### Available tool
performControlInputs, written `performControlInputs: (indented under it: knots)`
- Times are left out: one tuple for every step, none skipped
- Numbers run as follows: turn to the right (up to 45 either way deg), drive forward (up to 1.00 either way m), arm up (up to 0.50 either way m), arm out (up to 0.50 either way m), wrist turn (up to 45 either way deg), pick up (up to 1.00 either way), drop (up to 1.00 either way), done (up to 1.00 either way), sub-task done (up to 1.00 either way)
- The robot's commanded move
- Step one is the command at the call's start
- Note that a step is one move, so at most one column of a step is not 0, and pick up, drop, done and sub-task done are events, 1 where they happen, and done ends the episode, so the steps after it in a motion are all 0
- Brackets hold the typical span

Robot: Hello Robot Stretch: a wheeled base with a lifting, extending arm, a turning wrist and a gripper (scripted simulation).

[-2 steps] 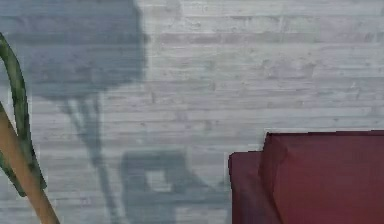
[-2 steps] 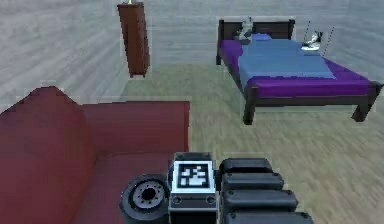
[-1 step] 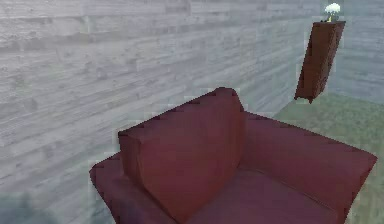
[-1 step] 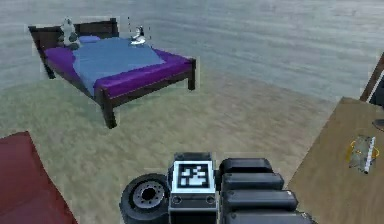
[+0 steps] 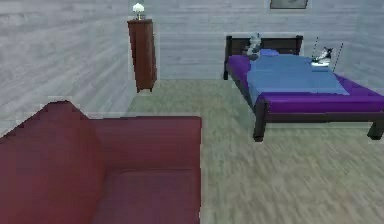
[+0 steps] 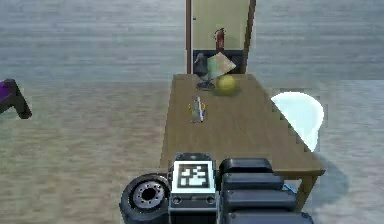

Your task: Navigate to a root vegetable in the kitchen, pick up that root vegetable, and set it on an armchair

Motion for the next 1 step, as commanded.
performControlInputs:
  knots:
    - [45.0, 0.00, 0.00, 0.00, 0.0, 0.00, 0.00, 0.00, 0.00]
